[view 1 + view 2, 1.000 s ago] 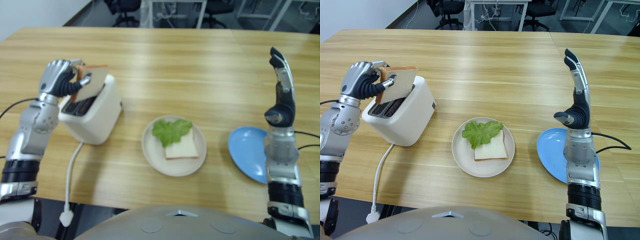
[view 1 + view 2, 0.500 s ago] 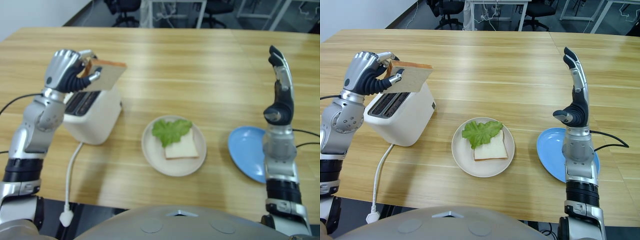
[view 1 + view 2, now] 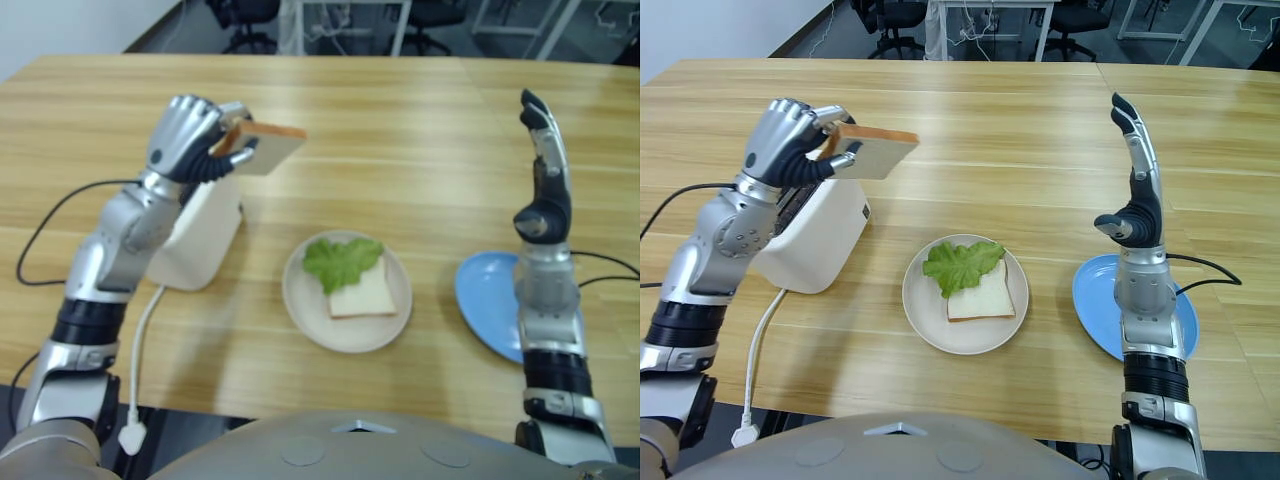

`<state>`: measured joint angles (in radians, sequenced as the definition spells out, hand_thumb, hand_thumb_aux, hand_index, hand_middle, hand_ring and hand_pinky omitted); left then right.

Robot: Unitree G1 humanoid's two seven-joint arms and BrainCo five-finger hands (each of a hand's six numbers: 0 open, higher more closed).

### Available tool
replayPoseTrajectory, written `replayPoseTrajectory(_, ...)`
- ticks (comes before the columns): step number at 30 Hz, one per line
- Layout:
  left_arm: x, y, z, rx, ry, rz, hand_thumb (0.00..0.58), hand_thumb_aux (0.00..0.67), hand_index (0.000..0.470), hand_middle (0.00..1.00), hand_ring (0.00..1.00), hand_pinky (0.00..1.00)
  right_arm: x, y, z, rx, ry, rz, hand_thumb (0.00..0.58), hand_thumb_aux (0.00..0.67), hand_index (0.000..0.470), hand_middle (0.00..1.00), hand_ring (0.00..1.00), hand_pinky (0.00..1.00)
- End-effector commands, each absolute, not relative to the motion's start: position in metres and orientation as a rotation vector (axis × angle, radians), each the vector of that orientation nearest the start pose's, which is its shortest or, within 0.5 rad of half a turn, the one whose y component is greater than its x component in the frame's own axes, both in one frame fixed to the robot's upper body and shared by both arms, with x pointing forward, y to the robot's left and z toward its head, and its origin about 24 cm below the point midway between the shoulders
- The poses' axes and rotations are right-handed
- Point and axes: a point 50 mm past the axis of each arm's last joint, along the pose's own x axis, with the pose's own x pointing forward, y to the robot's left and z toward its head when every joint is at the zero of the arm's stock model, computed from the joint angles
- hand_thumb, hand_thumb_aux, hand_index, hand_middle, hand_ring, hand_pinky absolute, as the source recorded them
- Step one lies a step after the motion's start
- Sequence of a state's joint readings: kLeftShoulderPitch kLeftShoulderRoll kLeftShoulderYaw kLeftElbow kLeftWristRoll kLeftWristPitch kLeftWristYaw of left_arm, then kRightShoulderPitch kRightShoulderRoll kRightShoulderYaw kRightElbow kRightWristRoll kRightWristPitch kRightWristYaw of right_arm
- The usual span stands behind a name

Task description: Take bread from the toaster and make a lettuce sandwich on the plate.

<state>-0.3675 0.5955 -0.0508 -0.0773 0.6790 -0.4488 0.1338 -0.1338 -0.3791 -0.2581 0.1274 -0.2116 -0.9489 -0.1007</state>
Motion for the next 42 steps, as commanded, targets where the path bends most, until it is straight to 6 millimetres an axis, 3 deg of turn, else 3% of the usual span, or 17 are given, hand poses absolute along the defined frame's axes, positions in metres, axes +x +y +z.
replayPoseTrajectory(1,0.283,0.156,0.182,1.243,-0.931,-0.162,0.580,0.670,0.460,1.00,1.00,1.00,0.245,-0.225,0.146,-0.632,-0.915,-0.001,0.000,0.000,0.000,0.00,0.00,0.00)
replayPoseTrajectory(8,0.278,0.124,0.161,1.254,-0.960,-0.280,0.580,0.670,0.460,1.00,1.00,1.00,0.279,-0.214,0.129,-0.782,-0.711,0.149,0.000,0.000,0.000,0.00,0.00,0.00)
replayPoseTrajectory(17,0.270,0.093,0.145,1.221,-0.992,-0.376,0.580,0.670,0.460,1.00,1.00,1.00,0.297,-0.210,0.117,-0.924,-0.562,0.287,0.000,0.000,0.000,0.00,0.00,0.00)
replayPoseTrajectory(24,0.266,0.079,0.134,1.263,-1.020,-0.423,0.580,0.670,0.460,1.00,1.00,1.00,0.293,-0.199,0.103,-0.970,-0.519,0.404,0.000,0.000,0.000,0.00,0.00,0.00)
replayPoseTrajectory(42,0.267,0.062,0.108,1.421,-1.091,-0.404,0.580,0.670,0.460,1.00,1.00,1.00,0.280,-0.187,0.100,-0.980,-0.547,0.495,0.000,0.000,0.000,0.00,0.00,0.00)
